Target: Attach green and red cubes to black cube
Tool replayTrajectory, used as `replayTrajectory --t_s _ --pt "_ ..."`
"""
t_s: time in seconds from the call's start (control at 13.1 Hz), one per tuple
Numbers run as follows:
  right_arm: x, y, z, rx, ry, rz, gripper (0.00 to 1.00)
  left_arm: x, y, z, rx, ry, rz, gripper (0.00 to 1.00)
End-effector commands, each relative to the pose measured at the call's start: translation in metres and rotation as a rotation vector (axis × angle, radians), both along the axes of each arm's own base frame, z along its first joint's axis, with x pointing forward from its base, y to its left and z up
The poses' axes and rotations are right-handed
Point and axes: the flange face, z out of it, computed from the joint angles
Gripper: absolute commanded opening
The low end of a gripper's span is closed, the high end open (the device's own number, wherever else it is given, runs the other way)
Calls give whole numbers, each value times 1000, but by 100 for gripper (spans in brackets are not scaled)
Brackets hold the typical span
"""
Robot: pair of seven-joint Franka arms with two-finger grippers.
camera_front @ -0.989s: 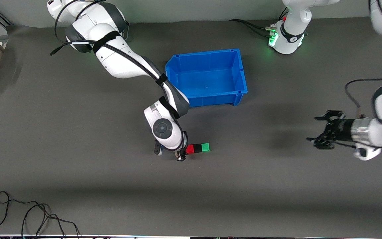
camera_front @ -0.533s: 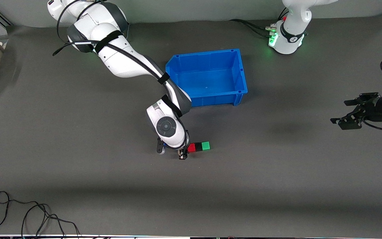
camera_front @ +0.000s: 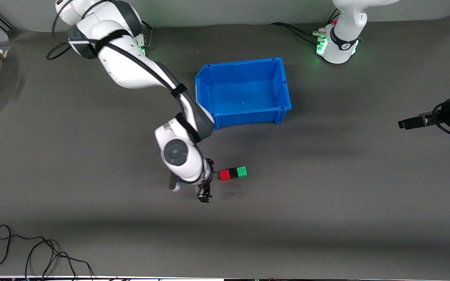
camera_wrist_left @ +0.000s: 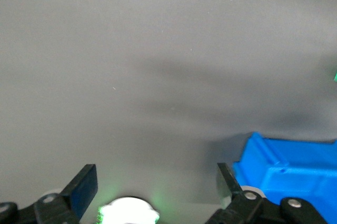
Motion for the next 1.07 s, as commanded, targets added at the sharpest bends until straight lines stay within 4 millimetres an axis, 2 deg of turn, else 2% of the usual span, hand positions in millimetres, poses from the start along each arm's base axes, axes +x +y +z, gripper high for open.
replayTrajectory --t_s 0.0,0.15,0.3,0.38,0.53,0.68,0.84,0.99 --pt "1 -53 86 19 69 151 100 -10 -18 27 44 -68 -164 100" --pt "1 -111 146 41 102 268 100 -15 -23 34 42 -90 -185 100" --pt "-9 -159 197 42 119 440 100 -23 -42 33 43 -122 -233 100" --pt "-18 -180 212 42 146 544 100 -30 -43 33 47 -169 -234 100" --pt "-22 -238 242 63 133 634 100 -39 -44 36 50 -214 -234 100" --pt "-35 -275 273 76 104 806 100 -34 -45 44 42 -230 -230 100" --pt "-49 -323 303 83 69 1011 100 -30 -47 49 39 -242 -232 100" --pt "-66 -366 320 45 53 1217 99 -18 -53 54 37 -242 -226 100"
